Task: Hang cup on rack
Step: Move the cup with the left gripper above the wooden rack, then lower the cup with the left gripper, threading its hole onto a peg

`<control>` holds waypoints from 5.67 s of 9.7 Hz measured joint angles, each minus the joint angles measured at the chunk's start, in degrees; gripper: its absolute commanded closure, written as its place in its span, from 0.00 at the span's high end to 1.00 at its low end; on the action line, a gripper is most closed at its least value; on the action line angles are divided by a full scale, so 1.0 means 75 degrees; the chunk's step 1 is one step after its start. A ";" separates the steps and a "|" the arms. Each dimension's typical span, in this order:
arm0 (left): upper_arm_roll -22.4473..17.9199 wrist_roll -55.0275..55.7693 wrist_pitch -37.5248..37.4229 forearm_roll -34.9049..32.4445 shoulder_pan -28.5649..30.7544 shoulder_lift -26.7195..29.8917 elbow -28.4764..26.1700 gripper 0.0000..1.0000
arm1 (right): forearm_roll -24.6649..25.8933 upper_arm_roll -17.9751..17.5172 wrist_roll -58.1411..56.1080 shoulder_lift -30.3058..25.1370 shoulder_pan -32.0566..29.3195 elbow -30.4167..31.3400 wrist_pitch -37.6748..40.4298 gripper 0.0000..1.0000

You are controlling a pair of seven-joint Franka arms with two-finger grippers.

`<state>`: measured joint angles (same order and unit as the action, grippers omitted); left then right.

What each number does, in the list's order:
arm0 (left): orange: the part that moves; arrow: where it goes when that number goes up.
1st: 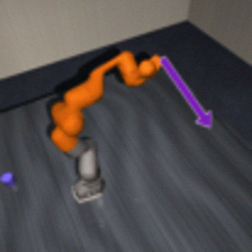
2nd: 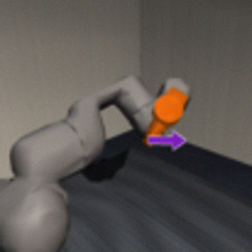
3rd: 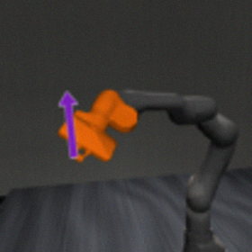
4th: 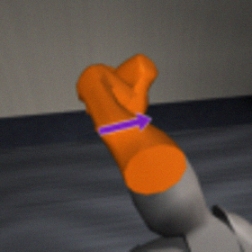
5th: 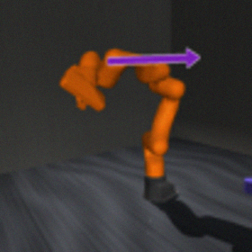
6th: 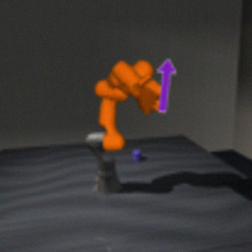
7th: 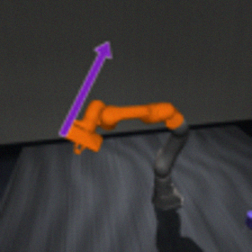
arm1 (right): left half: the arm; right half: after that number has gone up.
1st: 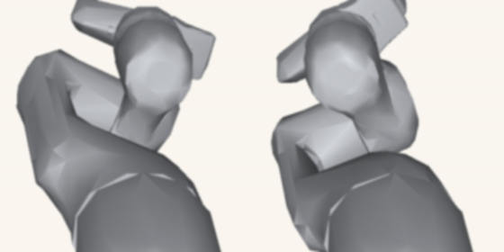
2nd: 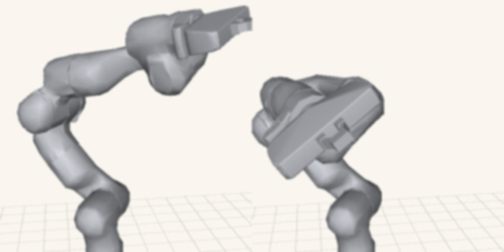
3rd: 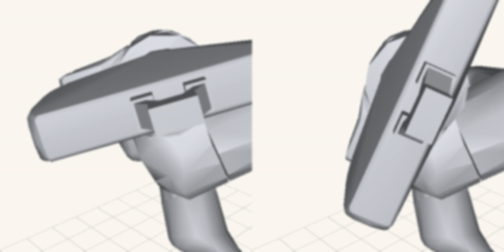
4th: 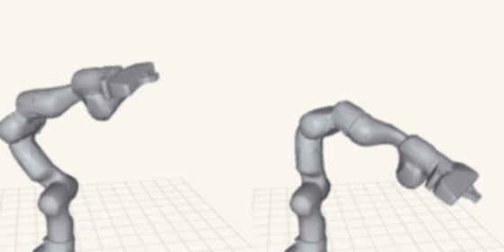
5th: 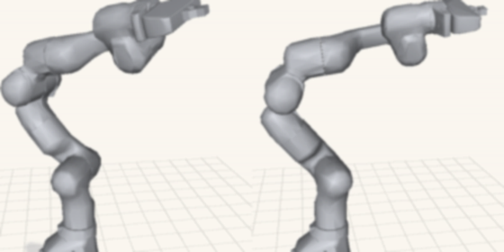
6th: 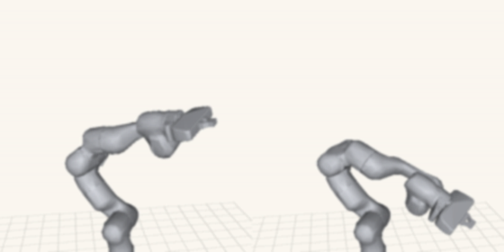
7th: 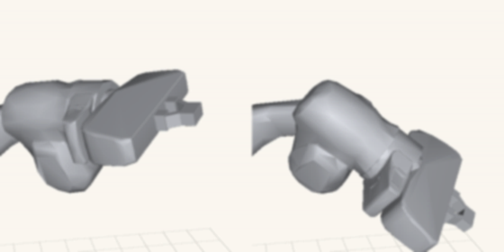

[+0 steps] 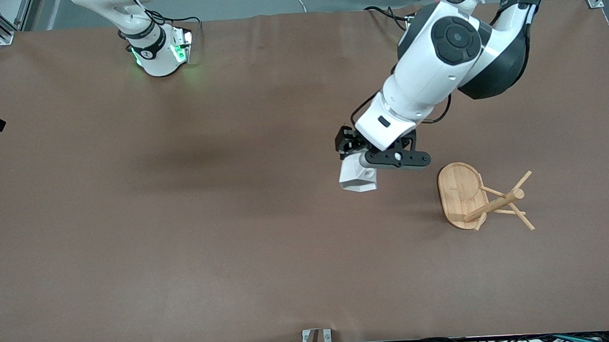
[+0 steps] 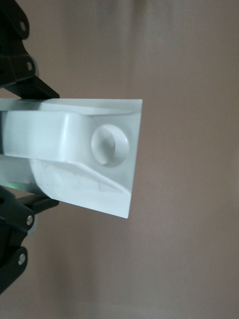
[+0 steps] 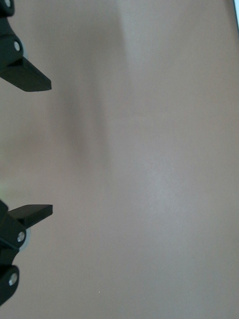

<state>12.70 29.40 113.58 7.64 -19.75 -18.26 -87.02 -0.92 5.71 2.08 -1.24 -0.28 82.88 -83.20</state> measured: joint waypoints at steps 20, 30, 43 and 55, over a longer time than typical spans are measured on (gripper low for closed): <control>-0.1780 -0.4986 0.1186 0.0429 0.0543 0.1149 -0.3100 0.01 | 0.0004 -0.0104 0.0022 0.0014 -0.0011 0.0035 -0.0057 1.00; -0.2408 -0.5652 0.1380 0.0804 0.0553 0.1148 -0.3243 0.01 | 0.0004 -0.0654 0.0022 0.0018 -0.0569 0.0039 -0.0052 1.00; -0.2770 -0.5666 0.1507 0.0932 0.0560 0.1105 -0.3315 0.01 | 0.0004 -0.0438 0.0022 0.0018 -0.0331 0.0044 -0.0044 1.00; -0.2899 -0.5666 0.1598 0.0954 0.0564 0.1019 -0.3322 0.03 | 0.0004 -0.0370 0.0021 0.0021 -0.0318 0.0056 -0.0026 1.00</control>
<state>-9.04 -13.09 125.56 14.80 -15.53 -10.62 -111.94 -0.89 2.93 2.23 -1.08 -2.67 83.31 -83.39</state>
